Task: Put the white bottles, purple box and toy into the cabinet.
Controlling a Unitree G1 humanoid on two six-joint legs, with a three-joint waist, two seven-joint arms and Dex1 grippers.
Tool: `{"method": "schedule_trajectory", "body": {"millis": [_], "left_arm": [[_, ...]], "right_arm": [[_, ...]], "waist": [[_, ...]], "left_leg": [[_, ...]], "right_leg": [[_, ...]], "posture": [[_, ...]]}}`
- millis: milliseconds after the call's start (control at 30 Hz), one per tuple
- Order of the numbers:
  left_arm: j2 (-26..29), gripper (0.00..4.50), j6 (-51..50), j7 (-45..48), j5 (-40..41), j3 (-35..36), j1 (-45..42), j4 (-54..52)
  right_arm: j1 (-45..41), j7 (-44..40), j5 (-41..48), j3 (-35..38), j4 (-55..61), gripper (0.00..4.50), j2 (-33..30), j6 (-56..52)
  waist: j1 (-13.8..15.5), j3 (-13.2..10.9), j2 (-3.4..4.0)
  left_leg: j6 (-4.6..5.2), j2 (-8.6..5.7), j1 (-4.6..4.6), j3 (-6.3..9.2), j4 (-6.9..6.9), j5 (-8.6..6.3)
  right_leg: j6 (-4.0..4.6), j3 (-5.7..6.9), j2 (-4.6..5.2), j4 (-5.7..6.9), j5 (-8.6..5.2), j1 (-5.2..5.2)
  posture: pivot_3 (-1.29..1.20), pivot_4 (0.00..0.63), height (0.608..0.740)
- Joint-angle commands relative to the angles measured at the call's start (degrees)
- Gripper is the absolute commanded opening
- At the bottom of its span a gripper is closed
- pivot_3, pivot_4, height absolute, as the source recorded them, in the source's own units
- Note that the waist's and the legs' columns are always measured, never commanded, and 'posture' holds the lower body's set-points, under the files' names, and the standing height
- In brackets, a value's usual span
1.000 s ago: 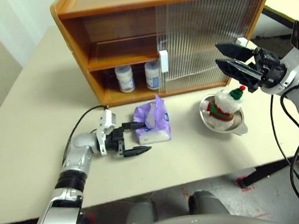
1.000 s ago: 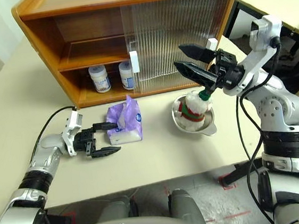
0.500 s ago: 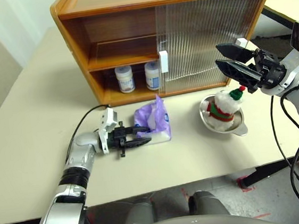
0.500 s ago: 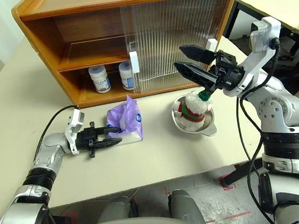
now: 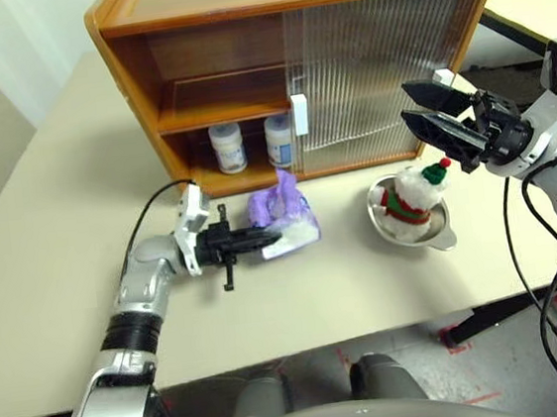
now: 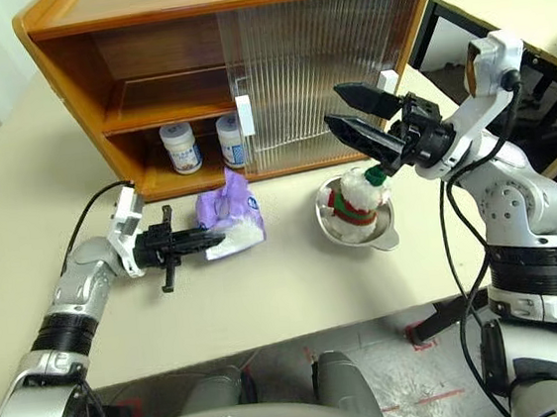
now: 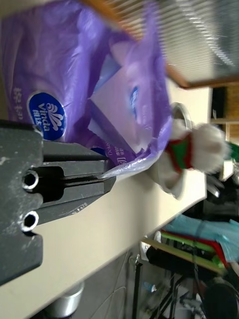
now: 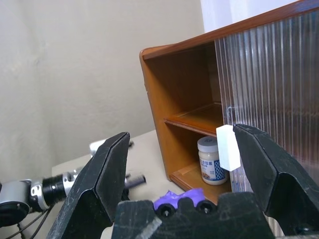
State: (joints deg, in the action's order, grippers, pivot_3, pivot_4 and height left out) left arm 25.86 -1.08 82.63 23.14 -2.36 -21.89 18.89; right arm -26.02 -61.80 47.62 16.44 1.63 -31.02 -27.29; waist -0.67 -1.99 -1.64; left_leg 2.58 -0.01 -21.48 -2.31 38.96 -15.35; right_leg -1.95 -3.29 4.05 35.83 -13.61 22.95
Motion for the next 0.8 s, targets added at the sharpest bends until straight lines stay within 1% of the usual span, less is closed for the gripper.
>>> {"method": "schedule_trajectory", "body": {"millis": [33,233,367,567,800], "left_arm": [[2.0,0.02,-4.62,-1.92,3.44,1.82,0.41,-8.49],[4.9,0.02,-10.27,-4.85,7.15,4.1,-2.11,-16.39],[5.22,0.02,-13.65,-8.48,9.33,5.98,-5.01,-19.04],[2.53,0.02,-14.43,-19.12,9.72,9.79,-11.8,-18.07],[1.11,0.02,-14.78,-29.12,5.93,10.22,-14.79,-14.57]], "right_arm": [[-0.73,-0.63,-0.42,-0.45,-0.83,4.5,0.24,1.04],[-1.84,-1.38,-0.84,-1.12,-2.18,4.5,0.68,1.33],[-2.26,-1.75,-1.08,-1.25,-2.69,4.5,0.83,1.37],[-2.3,-2.03,-1.25,-1.2,-2.65,4.5,0.92,1.17],[-1.96,-2.03,-1.22,-0.99,-2.3,4.5,0.95,1.12]], "waist": [[0.03,0.0,0.0],[0.14,0.0,0.0],[0.19,0.0,0.0],[0.35,-0.01,-0.02],[0.28,-0.01,-0.02]], "left_leg": [[0.0,0.01,-0.01,0.0,0.0,0.0],[0.0,0.01,0.04,0.0,0.0,0.0],[0.01,-0.01,0.05,0.0,0.0,0.01],[0.01,-0.01,0.04,0.02,0.0,0.01],[0.01,-0.03,0.06,0.02,0.0,0.01]], "right_leg": [[0.0,0.0,0.0,0.01,0.0,0.01],[0.0,0.01,-0.02,0.01,0.0,-0.05],[-0.01,0.01,-0.04,0.01,0.0,-0.06],[-0.04,0.0,-0.09,-0.01,0.01,-0.08],[-0.06,-0.03,-0.11,0.0,0.02,-0.09]], "posture": [[0.02,0.0,0.74],[0.04,0.0,0.74],[0.05,0.0,0.74],[0.05,0.0,0.74],[0.04,0.0,0.74]]}}
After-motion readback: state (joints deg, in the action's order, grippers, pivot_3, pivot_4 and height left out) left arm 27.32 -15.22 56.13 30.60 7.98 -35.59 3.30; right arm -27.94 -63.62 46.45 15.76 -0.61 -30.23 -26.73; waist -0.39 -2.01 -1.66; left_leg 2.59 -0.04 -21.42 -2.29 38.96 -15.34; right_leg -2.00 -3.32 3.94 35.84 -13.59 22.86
